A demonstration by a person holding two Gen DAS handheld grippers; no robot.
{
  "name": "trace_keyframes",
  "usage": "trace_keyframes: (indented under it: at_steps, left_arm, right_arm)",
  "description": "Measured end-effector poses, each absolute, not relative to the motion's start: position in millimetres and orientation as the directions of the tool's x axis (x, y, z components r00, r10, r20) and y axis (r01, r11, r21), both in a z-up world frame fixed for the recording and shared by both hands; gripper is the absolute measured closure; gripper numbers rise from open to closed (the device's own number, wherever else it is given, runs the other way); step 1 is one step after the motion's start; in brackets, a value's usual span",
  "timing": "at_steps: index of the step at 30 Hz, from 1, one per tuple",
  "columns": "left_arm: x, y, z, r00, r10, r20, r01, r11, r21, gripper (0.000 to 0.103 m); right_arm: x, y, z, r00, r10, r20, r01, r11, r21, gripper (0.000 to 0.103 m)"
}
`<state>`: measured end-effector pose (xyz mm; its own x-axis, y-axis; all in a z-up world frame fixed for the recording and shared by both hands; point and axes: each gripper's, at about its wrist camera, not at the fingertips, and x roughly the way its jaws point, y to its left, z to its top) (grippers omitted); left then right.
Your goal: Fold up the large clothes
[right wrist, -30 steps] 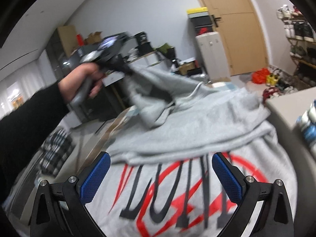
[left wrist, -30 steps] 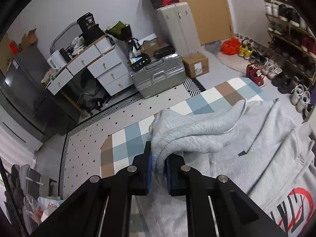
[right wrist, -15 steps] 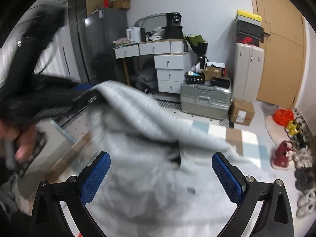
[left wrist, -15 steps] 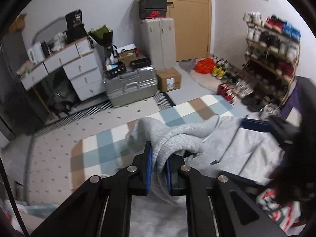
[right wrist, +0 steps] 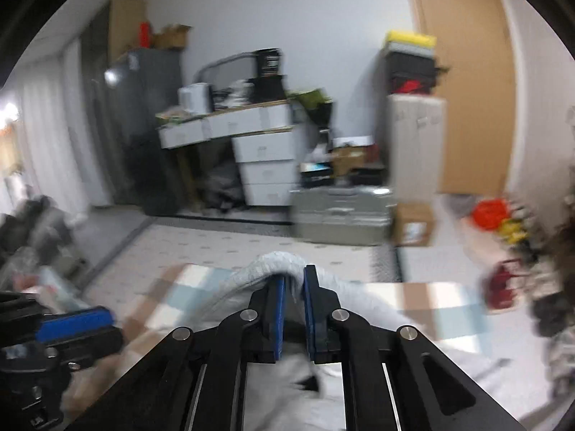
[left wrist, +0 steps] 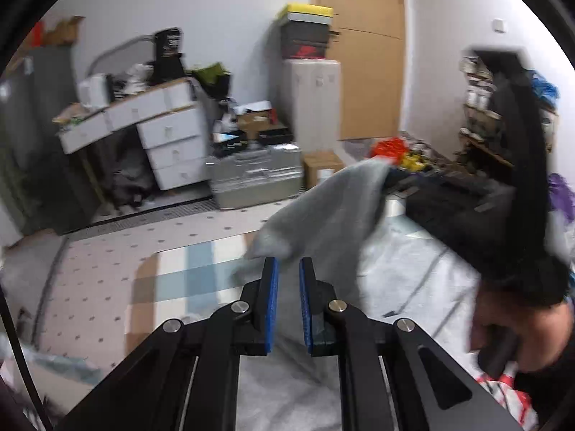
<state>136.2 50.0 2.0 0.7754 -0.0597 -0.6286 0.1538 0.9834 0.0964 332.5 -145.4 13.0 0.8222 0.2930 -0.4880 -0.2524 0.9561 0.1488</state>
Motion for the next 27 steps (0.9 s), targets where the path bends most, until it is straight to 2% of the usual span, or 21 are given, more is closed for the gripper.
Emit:
trace_keyframes:
  at_steps: [4, 5, 7, 8, 9, 11, 13, 18, 20, 23, 25, 26, 27]
  left_arm:
    - [112.9, 55.0, -8.1, 0.742, -0.133, -0.657, 0.17, 0.985, -0.007, 0.095]
    - [106.0, 54.5, -11.8, 0.738, -0.156, -0.656, 0.171, 0.984, -0.042, 0.091]
    - [100.9, 52.7, -17.0, 0.729, -0.175, -0.661, 0.161, 0.983, -0.083, 0.068]
    - [98.9, 49.3, -19.7, 0.73, -0.177, -0.661, 0.15, 0.984, -0.099, 0.042]
    - [97.9, 45.5, -20.4, 0.743, -0.157, -0.651, 0.124, 0.988, -0.097, 0.028]
    - [97.5, 38.0, -17.7, 0.779, -0.11, -0.617, 0.069, 0.994, -0.09, 0.028]
    - [106.1, 25.0, -17.5, 0.767, -0.11, -0.632, 0.082, 0.994, -0.072, 0.027]
    - [136.5, 3.5, -21.1, 0.76, 0.088, -0.644, -0.003, 0.991, 0.132, 0.027]
    - [146.2, 10.9, -23.4, 0.753, 0.127, -0.646, -0.047, 0.989, 0.14, 0.027]
    - [159.8, 27.0, -21.3, 0.74, 0.116, -0.662, -0.077, 0.993, 0.087, 0.027]
    - [162.0, 40.8, -15.3, 0.76, 0.13, -0.636, -0.117, 0.991, 0.062, 0.043]
    - [162.1, 48.5, -12.2, 0.773, 0.118, -0.623, -0.123, 0.992, 0.036, 0.069]
    - [165.4, 54.3, -10.3, 0.767, 0.099, -0.634, -0.111, 0.994, 0.021, 0.087]
  right_arm:
    - [306.5, -160.7, 35.9, 0.848, 0.272, -0.455, -0.228, 0.962, 0.15, 0.094]
    - [302.8, -161.7, 40.5, 0.848, 0.273, -0.454, -0.23, 0.962, 0.148, 0.094]
    - [290.6, -163.1, 53.4, 0.858, 0.266, -0.44, -0.239, 0.964, 0.117, 0.094]
    - [284.0, -162.7, 60.0, 0.864, 0.26, -0.432, -0.242, 0.966, 0.096, 0.094]
    - [281.4, -162.2, 64.3, 0.865, 0.257, -0.43, -0.244, 0.966, 0.087, 0.094]
    - [277.0, -161.2, 71.6, 0.868, 0.247, -0.431, -0.237, 0.968, 0.076, 0.094]
    - [276.0, -161.1, 75.8, 0.867, 0.244, -0.435, -0.232, 0.969, 0.08, 0.094]
    - [271.9, -166.6, 75.7, 0.86, 0.262, -0.437, -0.254, 0.964, 0.079, 0.094]
    - [271.6, -167.8, 73.7, 0.859, 0.263, -0.438, -0.26, 0.963, 0.068, 0.094]
    - [269.0, -168.7, 66.7, 0.859, 0.266, -0.437, -0.271, 0.961, 0.052, 0.094]
    - [266.8, -166.3, 61.7, 0.862, 0.27, -0.429, -0.291, 0.956, 0.017, 0.094]
    - [264.2, -164.6, 60.2, 0.868, 0.262, -0.421, -0.293, 0.956, -0.009, 0.094]
    - [263.1, -161.9, 56.8, 0.873, 0.252, -0.417, -0.297, 0.954, -0.046, 0.095]
